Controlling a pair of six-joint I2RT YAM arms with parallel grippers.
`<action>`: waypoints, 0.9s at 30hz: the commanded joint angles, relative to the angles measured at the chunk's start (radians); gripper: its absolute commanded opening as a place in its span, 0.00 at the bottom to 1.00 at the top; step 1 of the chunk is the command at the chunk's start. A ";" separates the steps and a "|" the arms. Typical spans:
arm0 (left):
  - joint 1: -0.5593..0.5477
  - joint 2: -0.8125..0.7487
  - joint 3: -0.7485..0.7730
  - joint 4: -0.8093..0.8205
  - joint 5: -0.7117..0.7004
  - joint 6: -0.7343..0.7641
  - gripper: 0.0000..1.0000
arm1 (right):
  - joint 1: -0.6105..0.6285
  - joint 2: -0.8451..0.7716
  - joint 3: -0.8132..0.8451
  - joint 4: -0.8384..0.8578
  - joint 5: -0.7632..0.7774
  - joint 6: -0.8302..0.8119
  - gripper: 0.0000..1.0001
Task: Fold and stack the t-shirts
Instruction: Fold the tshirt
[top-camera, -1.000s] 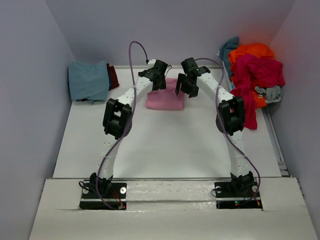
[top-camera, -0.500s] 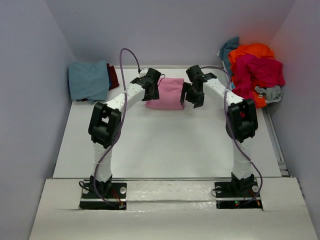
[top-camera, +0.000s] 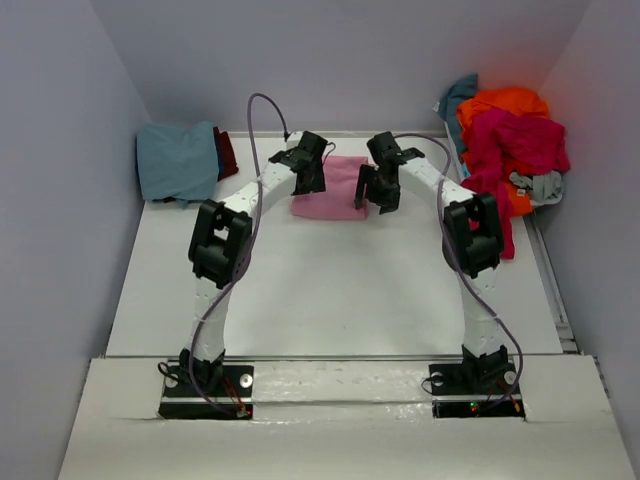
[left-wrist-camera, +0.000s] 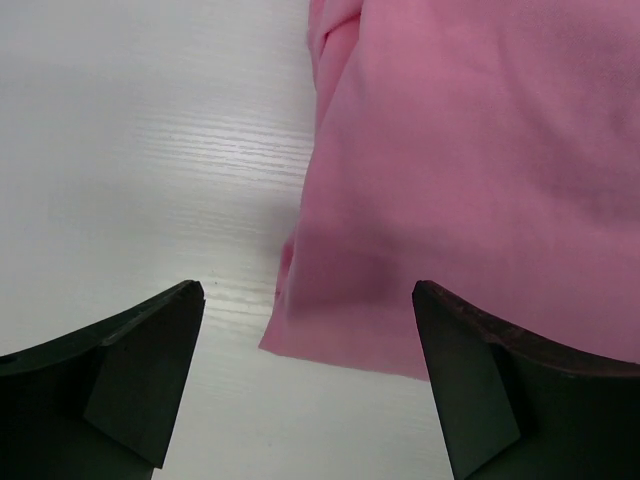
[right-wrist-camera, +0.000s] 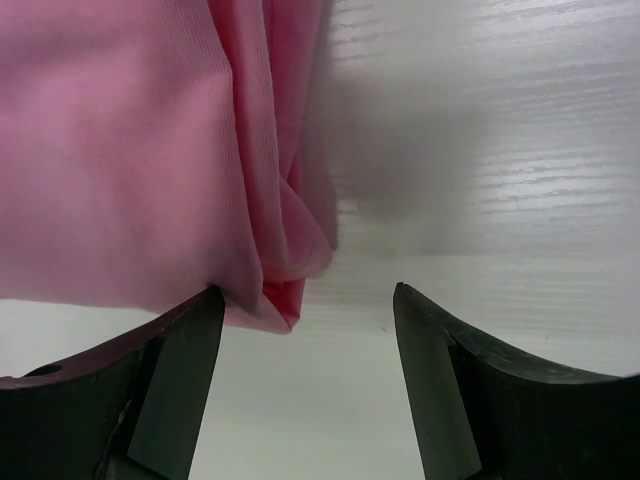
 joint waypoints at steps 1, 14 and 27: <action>0.002 0.050 0.085 -0.014 0.012 0.020 0.97 | 0.003 0.041 0.107 0.020 -0.010 -0.018 0.74; 0.002 0.148 0.053 -0.035 0.049 -0.023 0.84 | 0.003 0.086 0.101 0.057 -0.105 0.008 0.62; 0.002 0.159 0.023 -0.087 0.102 -0.019 0.36 | 0.051 0.104 0.012 0.022 -0.218 0.018 0.23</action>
